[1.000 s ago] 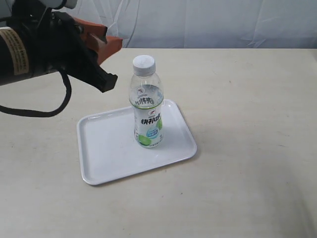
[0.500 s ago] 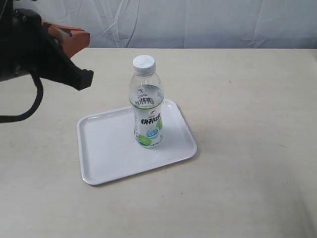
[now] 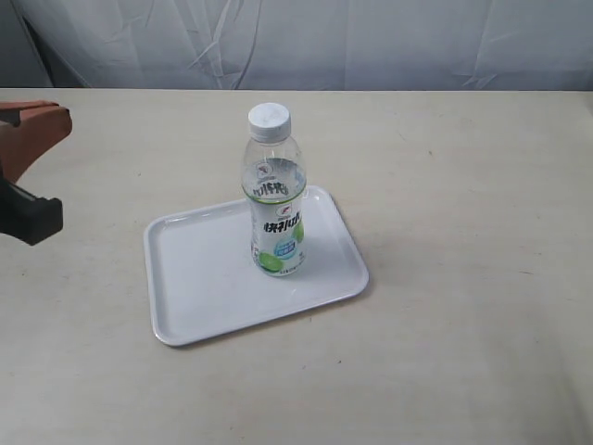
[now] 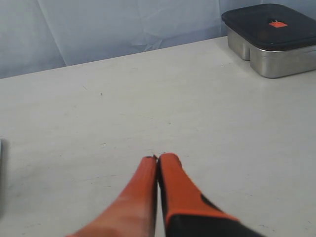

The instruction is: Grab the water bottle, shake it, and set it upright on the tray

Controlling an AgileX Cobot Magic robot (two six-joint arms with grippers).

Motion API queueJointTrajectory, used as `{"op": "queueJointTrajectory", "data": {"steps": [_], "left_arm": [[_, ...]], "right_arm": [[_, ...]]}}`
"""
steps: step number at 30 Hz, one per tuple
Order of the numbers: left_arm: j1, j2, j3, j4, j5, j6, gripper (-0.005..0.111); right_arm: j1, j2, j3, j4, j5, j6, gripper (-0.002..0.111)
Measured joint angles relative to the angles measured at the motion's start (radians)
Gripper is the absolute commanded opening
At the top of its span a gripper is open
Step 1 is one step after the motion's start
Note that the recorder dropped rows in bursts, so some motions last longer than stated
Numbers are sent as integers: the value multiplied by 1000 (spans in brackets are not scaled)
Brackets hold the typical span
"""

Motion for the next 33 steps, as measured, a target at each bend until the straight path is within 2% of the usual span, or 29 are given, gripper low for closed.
{"op": "queueJointTrajectory", "data": {"steps": [3,7,12,17,24,28,33], "left_arm": [[0,-4,0,66,4,-2,0],[0,-4,0,277,13,-2,0],[2,-46,0,284,30,-2,0],[103,-133,0,149,102,58,0],[280,-229,27,1,114,142,0],[366,-288,109,-73,60,151,0],[439,-353,233,-138,-79,165,0]], "right_arm": [[0,0,0,0,0,0,4],[0,0,0,0,0,0,4],[0,0,0,0,0,0,4],[0,0,0,0,0,0,4],[0,0,0,0,0,0,4],[0,0,0,0,0,0,4],[0,0,0,0,0,0,4]]}}
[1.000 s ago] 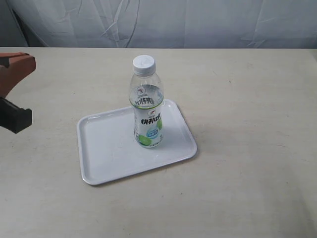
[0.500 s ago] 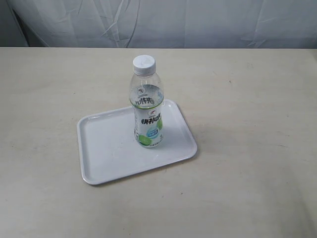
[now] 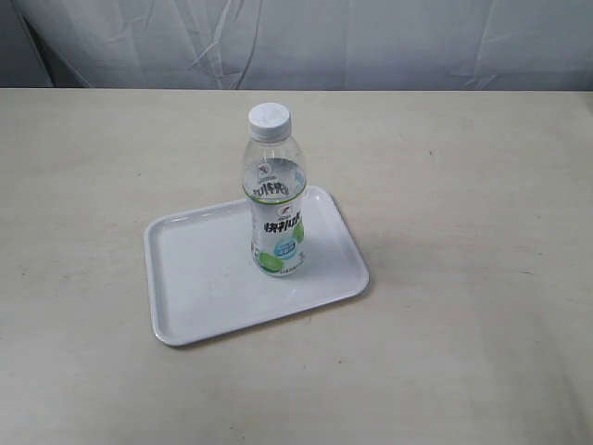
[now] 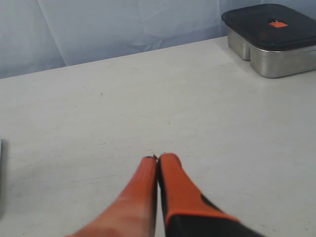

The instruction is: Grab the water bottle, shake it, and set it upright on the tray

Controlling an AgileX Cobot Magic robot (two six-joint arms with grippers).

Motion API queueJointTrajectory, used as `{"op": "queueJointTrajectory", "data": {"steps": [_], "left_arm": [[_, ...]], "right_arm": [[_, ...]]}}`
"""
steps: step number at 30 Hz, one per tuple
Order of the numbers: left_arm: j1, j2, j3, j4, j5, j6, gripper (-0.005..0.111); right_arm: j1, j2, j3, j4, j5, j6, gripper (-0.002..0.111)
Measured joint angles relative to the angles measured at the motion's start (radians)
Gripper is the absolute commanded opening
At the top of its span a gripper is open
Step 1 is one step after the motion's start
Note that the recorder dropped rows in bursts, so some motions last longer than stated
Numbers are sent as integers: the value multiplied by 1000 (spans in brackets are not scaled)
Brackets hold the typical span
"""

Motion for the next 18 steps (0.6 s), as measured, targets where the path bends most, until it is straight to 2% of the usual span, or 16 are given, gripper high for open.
{"op": "queueJointTrajectory", "data": {"steps": [9,13,18], "left_arm": [[89,-122,131,-136,-67,104,0],[134,-180,153,-177,-47,118,0],[161,-237,177,-221,14,141,0]], "right_arm": [[0,0,0,0,0,0,4],[0,0,0,0,0,0,4],[0,0,0,0,0,0,4]]}}
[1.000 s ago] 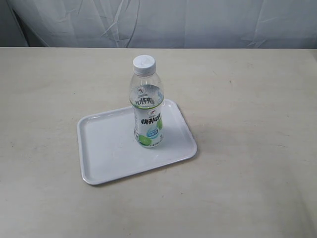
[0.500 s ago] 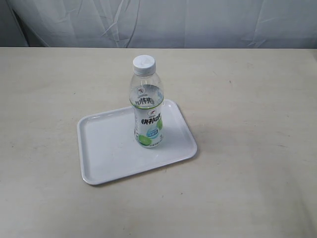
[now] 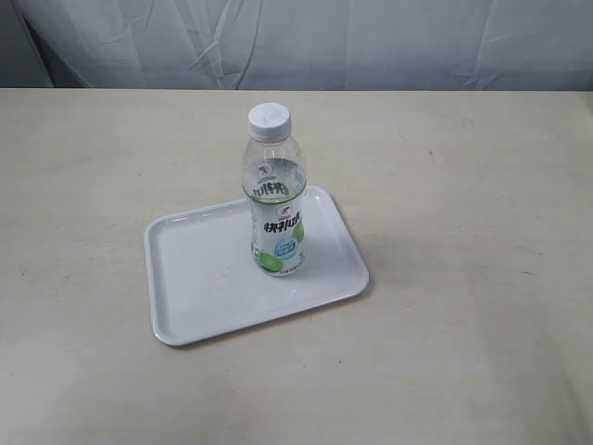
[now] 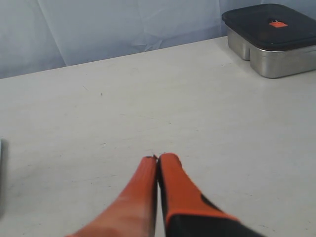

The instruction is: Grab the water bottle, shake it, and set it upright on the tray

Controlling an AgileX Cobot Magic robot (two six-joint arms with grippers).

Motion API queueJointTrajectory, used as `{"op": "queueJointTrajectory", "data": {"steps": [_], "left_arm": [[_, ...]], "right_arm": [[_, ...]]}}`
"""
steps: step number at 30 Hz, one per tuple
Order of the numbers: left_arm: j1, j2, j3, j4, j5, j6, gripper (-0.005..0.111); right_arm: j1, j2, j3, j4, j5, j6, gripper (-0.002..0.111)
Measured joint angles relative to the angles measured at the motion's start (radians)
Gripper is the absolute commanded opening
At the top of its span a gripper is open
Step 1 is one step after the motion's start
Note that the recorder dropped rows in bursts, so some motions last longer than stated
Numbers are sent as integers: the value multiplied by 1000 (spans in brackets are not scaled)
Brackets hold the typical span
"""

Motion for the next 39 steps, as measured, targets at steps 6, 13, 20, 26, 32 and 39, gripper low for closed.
{"op": "queueJointTrajectory", "data": {"steps": [6,13,20,26,32,39], "left_arm": [[5,-52,8,-68,62,65,0],[5,-113,55,-136,103,100,0],[5,-152,90,-164,113,126,0],[5,-161,90,-189,167,165,0],[7,-161,110,-215,191,179,0],[7,-161,123,-248,196,183,0]], "right_arm": [[0,0,0,0,0,0,4],[0,0,0,0,0,0,4],[0,0,0,0,0,0,4],[0,0,0,0,0,0,4],[0,0,0,0,0,0,4],[0,0,0,0,0,0,4]]}}
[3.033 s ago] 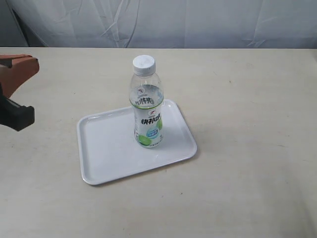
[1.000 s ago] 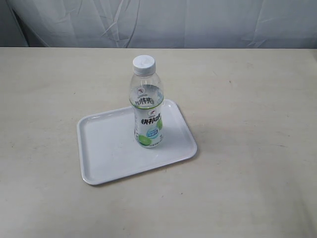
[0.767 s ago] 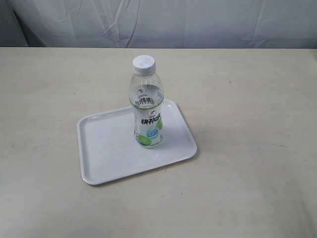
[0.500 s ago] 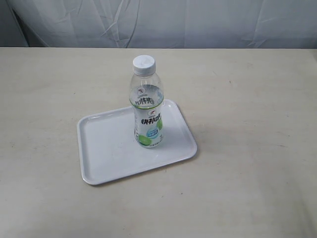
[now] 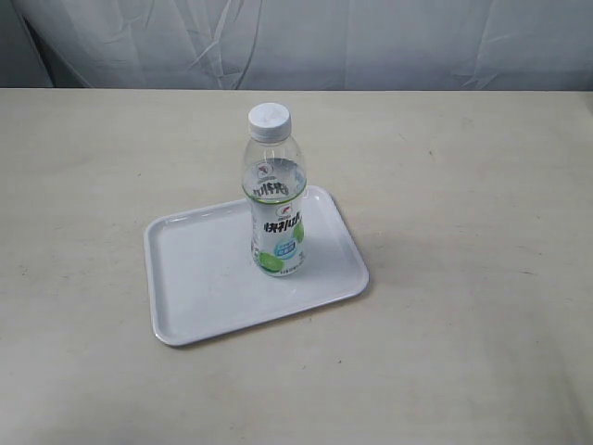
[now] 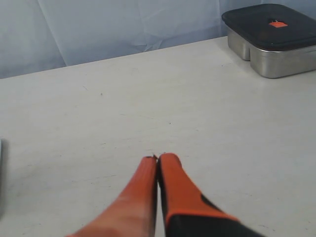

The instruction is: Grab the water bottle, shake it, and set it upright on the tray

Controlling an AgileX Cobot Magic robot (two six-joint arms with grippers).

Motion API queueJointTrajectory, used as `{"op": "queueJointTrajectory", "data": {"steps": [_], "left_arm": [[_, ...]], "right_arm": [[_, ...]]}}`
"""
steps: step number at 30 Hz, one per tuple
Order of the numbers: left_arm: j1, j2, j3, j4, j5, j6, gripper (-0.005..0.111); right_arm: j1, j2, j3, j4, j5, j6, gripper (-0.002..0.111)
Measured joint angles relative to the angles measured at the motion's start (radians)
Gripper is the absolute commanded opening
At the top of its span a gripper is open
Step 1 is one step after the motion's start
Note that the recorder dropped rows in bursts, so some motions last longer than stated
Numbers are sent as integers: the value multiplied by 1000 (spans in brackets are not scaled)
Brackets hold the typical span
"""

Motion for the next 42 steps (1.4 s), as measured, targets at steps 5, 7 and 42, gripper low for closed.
{"op": "queueJointTrajectory", "data": {"steps": [5,7,42], "left_arm": [[0,0,0,-18,0,12,0],[0,0,0,-18,0,19,0],[22,0,0,-47,-97,27,0]], "right_arm": [[0,0,0,0,0,0,4],[0,0,0,0,0,0,4],[0,0,0,0,0,0,4]]}}
